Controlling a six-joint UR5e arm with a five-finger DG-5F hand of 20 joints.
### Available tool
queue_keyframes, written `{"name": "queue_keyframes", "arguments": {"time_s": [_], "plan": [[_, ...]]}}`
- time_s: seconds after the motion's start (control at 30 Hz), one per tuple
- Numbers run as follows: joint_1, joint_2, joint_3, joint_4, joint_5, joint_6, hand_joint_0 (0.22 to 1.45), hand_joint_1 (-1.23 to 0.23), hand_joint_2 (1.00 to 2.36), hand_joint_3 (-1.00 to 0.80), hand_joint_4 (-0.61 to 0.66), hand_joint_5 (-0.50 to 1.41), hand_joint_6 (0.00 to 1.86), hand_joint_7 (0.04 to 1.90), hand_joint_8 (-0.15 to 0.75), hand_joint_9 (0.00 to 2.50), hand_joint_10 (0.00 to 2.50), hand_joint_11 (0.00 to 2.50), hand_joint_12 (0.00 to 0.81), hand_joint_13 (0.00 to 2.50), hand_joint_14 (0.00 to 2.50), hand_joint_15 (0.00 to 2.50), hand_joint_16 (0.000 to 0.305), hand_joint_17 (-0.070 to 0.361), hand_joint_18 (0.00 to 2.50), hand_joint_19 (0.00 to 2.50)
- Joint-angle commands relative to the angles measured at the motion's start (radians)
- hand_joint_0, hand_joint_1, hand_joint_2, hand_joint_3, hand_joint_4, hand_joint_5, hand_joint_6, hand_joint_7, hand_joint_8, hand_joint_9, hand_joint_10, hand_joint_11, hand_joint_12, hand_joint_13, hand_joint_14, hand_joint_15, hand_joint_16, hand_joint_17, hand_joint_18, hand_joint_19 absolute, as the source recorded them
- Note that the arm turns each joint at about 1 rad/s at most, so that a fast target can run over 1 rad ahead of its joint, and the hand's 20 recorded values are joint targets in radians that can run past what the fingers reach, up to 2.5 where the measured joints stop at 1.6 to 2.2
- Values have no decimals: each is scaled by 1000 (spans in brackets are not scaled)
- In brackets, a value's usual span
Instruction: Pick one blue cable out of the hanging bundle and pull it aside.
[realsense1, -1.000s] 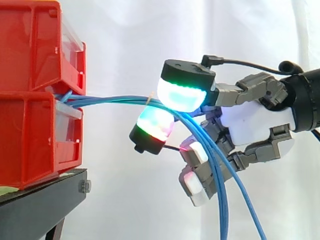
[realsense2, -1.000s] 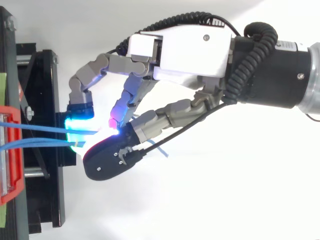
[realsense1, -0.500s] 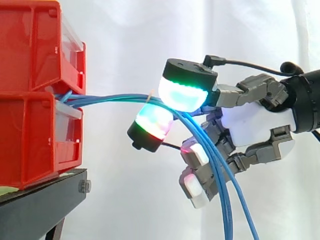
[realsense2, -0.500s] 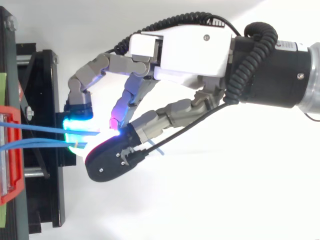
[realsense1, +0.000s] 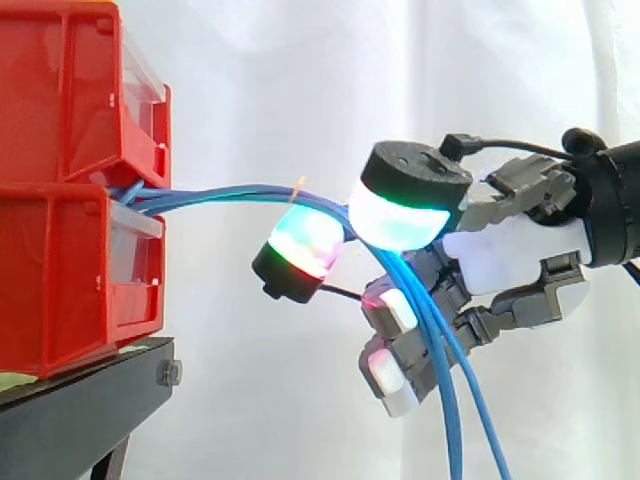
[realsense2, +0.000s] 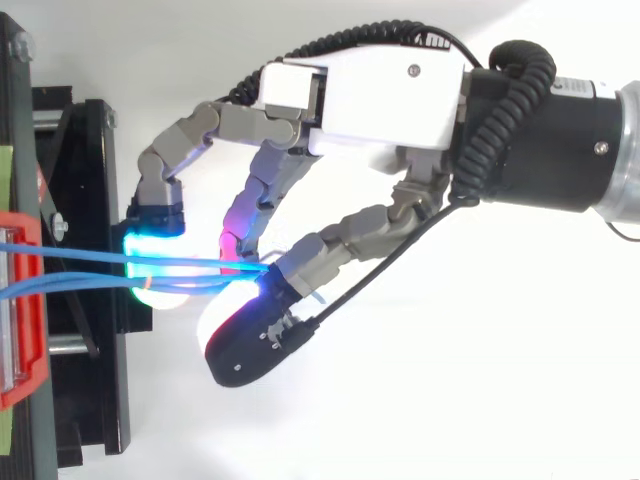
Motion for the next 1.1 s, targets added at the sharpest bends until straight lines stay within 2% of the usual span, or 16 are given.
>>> {"name": "queue_keyframes", "arguments": {"time_s": [0.0,0.1,0.23,0.4,0.5,0.53,0.6,0.8,0.9,1.07], "plan": [[-2,0,0,0,0,0,482,-776,1000,-500,-140,-145,895,835,188,1102,24,675,273,934,25,590,48,108,750,445],[-2,0,0,0,0,0,475,-628,1000,-500,-118,-150,892,831,208,1124,23,691,284,943,25,599,50,113,754,468],[-2,0,0,0,0,0,577,-470,1000,-500,-134,-151,885,885,192,1137,27,708,269,936,27,634,46,103,703,526],[-3,0,0,0,-2,0,587,-450,1016,-287,-50,-182,911,836,224,1047,27,729,287,908,25,644,49,111,675,567],[-5,0,0,0,-3,0,587,-516,1018,-203,-31,-189,918,816,228,996,27,729,292,904,28,647,50,112,671,559],[-5,0,0,0,-3,0,593,-611,1018,-150,-6,-195,928,797,231,982,24,740,302,911,26,644,52,117,689,543],[-5,0,0,0,-3,-1,611,-678,1018,-131,-2,-199,934,787,230,972,27,722,298,895,25,630,52,117,692,532],[-5,0,0,0,-3,0,701,-825,1017,-279,-82,-203,948,741,203,929,26,734,276,856,26,592,48,109,681,466],[-6,0,0,0,-3,0,716,-840,1014,-329,-96,-202,957,786,201,937,25,744,274,853,26,592,47,107,691,463],[-6,0,0,0,-3,-1,781,-846,1004,-453,-201,-194,972,847,196,993,25,737,269,878,24,585,45,102,715,457]]}}
